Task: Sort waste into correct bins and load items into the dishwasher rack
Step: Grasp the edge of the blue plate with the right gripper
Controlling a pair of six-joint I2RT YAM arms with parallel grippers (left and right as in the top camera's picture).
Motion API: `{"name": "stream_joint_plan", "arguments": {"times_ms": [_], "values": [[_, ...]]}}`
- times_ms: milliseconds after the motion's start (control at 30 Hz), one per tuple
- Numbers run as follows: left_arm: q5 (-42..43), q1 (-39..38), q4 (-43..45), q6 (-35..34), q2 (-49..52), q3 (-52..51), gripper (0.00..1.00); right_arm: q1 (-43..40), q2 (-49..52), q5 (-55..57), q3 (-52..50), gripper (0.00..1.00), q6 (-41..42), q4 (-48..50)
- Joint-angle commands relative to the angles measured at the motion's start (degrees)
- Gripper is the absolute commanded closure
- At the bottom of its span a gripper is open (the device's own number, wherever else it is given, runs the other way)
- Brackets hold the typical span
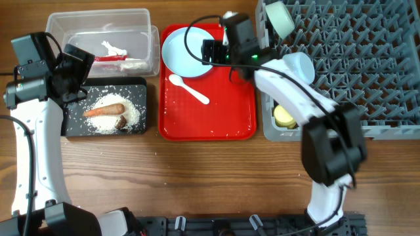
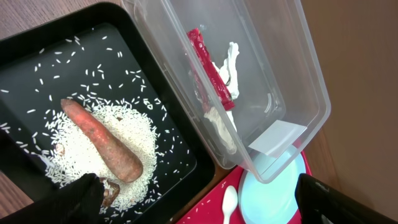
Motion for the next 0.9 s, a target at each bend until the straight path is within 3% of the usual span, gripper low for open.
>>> {"name": "stream_joint_plan", "arguments": {"times_ms": [0, 267, 333, 433, 533, 700, 867], "values": [[0.5, 0.0, 0.0, 1.1, -0.3, 0.5, 0.00, 0.6, 4.9, 3.4, 0.7, 0.00, 9.6, 1.8], [0.5, 0.0, 0.0, 1.1, -0.3, 0.5, 0.00, 1.2, 11.3, 2.2, 0.7, 0.01, 15.9, 8.0], [0.5, 0.0, 0.0, 1.1, -0.3, 0.5, 0.00, 1.7, 11.6, 2.6, 0.7, 0.06, 16.0, 9.2], [0.5, 0.0, 0.0, 1.1, -0.3, 0.5, 0.00, 2.7, 12.0, 5.7, 0.7, 0.24, 16.0, 9.2], [0.5, 0.0, 0.0, 1.1, -0.3, 0.5, 0.00, 3.3, 12.4, 6.7, 0.7, 0.51, 16.0, 8.9], [0.5, 0.0, 0.0, 1.1, -0.3, 0.5, 0.00, 3.6, 12.7, 6.6, 0.7, 0.79, 16.0, 7.0], [0.5, 0.0, 0.0, 1.1, -0.3, 0.5, 0.00, 3.4, 12.7, 6.6, 0.7, 0.84, 16.0, 4.7]]}}
